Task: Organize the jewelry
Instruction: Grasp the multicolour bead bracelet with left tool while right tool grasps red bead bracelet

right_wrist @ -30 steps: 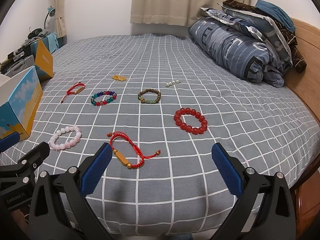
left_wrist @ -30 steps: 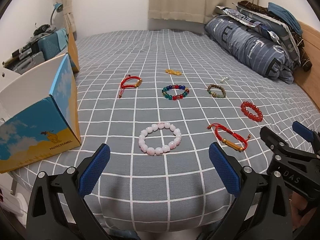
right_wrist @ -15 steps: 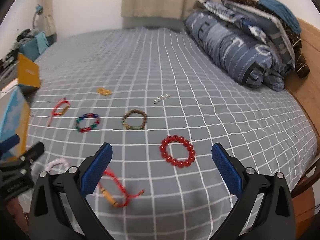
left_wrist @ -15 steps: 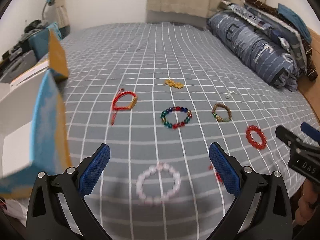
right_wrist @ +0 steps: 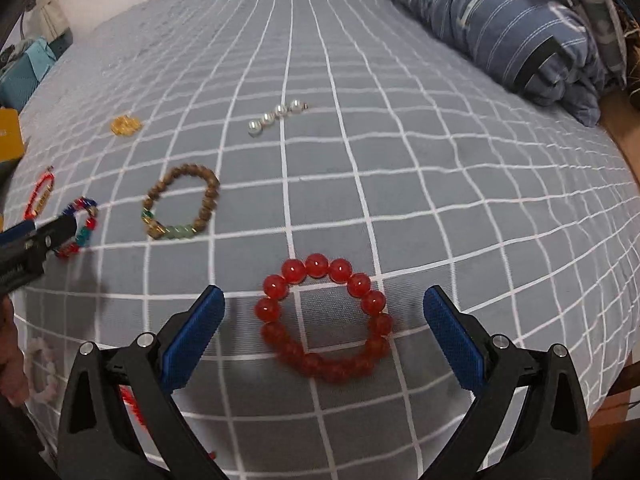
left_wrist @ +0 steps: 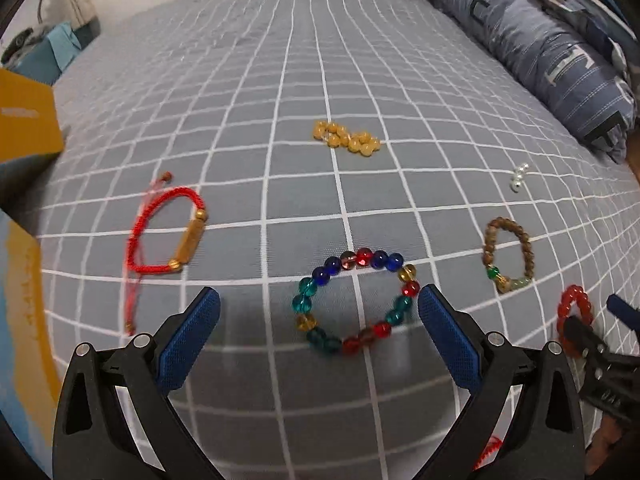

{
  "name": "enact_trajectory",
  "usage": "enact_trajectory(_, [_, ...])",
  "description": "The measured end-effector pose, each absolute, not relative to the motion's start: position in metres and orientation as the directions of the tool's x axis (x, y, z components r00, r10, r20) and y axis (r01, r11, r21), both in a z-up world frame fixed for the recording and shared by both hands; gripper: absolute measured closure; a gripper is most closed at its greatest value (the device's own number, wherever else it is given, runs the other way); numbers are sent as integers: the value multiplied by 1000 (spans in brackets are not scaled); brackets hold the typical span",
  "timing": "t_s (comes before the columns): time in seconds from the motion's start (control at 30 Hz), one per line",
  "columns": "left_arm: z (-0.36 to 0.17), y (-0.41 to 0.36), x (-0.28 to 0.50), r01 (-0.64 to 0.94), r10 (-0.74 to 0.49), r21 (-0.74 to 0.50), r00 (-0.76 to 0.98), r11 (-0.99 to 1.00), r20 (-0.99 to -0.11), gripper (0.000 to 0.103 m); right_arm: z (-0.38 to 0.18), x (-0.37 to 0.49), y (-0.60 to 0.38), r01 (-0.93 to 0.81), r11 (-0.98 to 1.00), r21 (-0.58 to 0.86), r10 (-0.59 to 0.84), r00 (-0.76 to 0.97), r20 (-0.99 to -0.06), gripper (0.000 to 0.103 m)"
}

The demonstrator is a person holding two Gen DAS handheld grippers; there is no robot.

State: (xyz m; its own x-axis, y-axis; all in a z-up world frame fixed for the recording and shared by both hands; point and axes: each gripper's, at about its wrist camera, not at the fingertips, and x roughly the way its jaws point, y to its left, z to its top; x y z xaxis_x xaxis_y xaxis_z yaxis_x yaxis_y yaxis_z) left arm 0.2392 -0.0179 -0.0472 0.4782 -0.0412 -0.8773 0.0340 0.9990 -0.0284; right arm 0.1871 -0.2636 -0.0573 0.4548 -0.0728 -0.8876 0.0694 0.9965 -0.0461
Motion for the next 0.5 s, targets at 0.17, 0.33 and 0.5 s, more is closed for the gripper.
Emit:
enact_trajectory(0.17, [-57, -24, 245, 56, -39, -15, 471, 998, -881, 5, -77, 192, -265, 62, 997, -48, -70, 418, -906, 7])
enact_trajectory(0.33, [-59, -24, 248, 64, -47, -19, 458, 998, -888, 10, -79, 190, -269, 61, 998, -17, -41, 418, -908, 16])
enact_trajectory(0.5, [-57, -24, 249, 72, -40, -8, 452, 997, -891, 43, -75, 186, -276, 68, 998, 1, -27, 415, -909, 36])
